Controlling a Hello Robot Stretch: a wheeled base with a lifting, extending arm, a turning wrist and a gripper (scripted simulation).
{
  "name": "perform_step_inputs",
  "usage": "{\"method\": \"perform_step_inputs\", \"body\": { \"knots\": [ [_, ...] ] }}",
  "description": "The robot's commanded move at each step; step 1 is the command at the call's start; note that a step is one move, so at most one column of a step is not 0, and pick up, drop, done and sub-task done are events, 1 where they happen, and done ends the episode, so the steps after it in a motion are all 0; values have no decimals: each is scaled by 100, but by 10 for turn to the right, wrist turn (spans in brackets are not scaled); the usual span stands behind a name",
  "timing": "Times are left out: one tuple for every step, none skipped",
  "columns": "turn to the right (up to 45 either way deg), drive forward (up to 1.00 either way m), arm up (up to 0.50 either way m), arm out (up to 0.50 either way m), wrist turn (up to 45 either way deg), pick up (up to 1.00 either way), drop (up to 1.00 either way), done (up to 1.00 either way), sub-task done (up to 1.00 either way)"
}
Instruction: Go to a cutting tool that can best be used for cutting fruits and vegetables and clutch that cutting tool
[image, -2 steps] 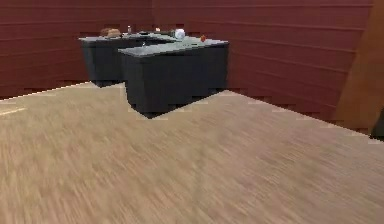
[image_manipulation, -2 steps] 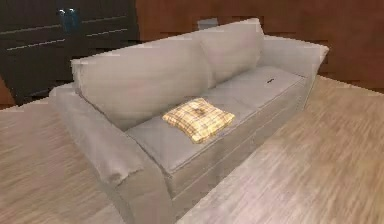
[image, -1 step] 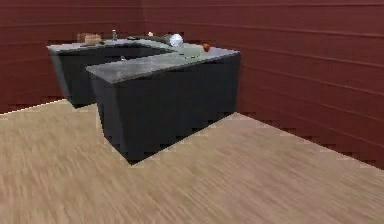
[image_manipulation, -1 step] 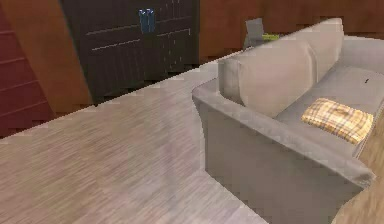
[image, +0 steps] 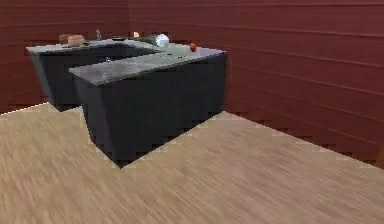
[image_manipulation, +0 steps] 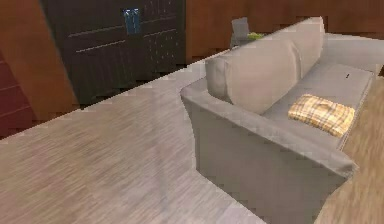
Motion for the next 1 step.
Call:
{"method": "perform_step_inputs", "body": {
  "knots": [
    [0, 100, 0, 0, 0, 0, 0, 0, 0]
  ]
}}
